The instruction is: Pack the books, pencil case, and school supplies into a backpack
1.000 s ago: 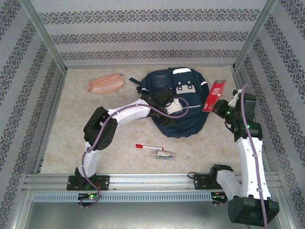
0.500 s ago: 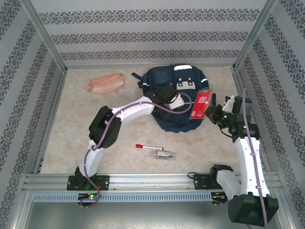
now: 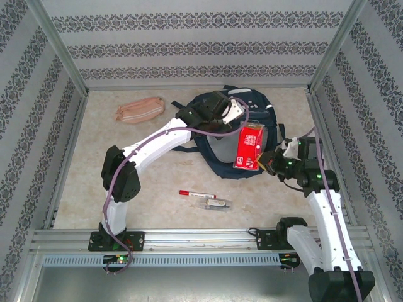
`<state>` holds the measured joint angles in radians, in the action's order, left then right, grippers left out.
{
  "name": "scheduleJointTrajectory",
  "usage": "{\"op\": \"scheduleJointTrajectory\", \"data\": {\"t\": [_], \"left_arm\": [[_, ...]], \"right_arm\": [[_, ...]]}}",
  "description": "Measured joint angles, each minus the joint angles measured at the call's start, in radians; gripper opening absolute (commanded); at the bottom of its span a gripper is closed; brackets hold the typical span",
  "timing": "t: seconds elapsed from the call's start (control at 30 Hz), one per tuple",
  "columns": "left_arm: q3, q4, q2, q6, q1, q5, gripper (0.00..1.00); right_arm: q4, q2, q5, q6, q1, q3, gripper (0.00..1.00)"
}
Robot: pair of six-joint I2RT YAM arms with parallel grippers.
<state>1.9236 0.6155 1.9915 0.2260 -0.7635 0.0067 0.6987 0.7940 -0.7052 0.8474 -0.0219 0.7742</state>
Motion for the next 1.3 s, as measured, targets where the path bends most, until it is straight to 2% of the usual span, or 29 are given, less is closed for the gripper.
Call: {"op": "scheduleJointTrajectory", "data": {"t": [0.17, 0.37, 0.5, 0.57, 0.67, 0.93, 1.1, 1.3], "left_arm": [[0.089, 0.057, 0.023, -0.030, 0.005, -0.004, 0.00], [0.162, 0.110, 0.061, -0.048, 0.011, -0.003, 0.00], [0.218, 0.150, 0.088, -0.070, 0.019, 0.023, 0.00], [0.230, 0.169, 0.088, -0.090, 0.021, 0.049, 0.00], [0.239, 0.188, 0.087, -0.133, 0.026, 0.093, 0.00], [0.241, 0.208, 0.078, -0.221, -0.003, 0.124, 0.00], [0.241, 0.208, 0.068, -0.271, -0.016, 0.154, 0.00], [0.255, 0.208, 0.068, -0.313, -0.015, 0.171, 0.00]], "right_arm": [[0.025, 0.018, -0.026, 0.010, 0.007, -0.019, 0.00], [0.129, -0.031, -0.072, -0.014, 0.007, -0.064, 0.00], [0.123, -0.066, -0.089, 0.009, 0.007, -0.125, 0.00], [0.054, -0.072, -0.108, 0.048, 0.007, -0.159, 0.00], [-0.095, 0.008, -0.138, 0.100, 0.007, -0.173, 0.00], [-0.446, 0.409, -0.163, 0.122, -0.009, -0.084, 0.00], [-0.742, 0.618, -0.071, 0.218, -0.005, -0.068, 0.00], [-1.107, 0.855, 0.138, 0.399, 0.071, -0.068, 0.00]]}}
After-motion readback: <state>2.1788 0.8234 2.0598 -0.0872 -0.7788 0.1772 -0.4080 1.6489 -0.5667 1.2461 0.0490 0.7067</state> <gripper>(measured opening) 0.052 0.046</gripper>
